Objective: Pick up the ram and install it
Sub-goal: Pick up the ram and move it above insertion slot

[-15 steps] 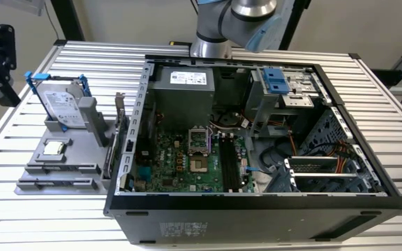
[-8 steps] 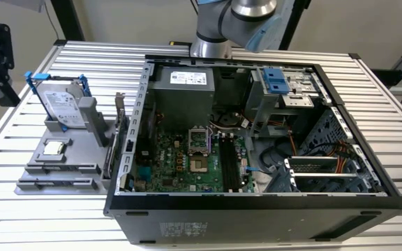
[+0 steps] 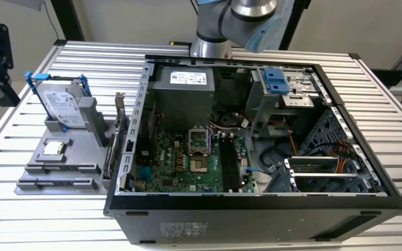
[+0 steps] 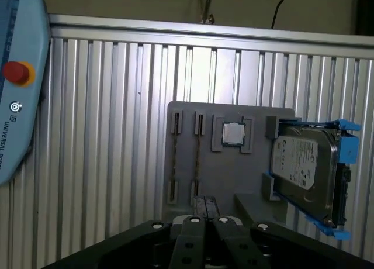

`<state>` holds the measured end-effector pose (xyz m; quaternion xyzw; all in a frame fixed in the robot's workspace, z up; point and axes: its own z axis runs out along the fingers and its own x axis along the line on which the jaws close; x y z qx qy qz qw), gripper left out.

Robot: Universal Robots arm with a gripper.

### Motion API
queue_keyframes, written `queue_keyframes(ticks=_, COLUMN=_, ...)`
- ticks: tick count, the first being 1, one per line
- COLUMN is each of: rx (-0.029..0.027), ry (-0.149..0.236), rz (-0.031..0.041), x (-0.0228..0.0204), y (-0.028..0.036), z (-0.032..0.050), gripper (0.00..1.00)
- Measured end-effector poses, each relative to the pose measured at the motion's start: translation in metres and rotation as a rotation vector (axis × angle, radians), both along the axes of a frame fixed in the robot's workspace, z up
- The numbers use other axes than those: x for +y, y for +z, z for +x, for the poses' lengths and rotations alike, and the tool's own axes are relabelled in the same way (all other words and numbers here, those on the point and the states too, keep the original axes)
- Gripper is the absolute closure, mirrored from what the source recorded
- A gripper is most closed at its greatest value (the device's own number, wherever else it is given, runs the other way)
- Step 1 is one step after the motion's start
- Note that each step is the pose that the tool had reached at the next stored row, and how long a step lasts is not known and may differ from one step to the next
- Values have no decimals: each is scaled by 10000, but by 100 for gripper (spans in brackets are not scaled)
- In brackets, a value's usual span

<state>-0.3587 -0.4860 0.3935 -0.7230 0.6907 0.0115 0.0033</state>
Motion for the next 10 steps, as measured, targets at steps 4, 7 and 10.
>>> queue_keyframes(ticks=4, rx=0, ry=10, rz=0, x=1, y=0, z=-1, gripper=0)
queue_keyframes(ticks=7, rx=0, ry=19, rz=0, x=1, y=0, z=-1, gripper=0)
queue_keyframes(ticks=10, rx=0, ry=31, rz=0, x=0, y=0, z=0, gripper=0)
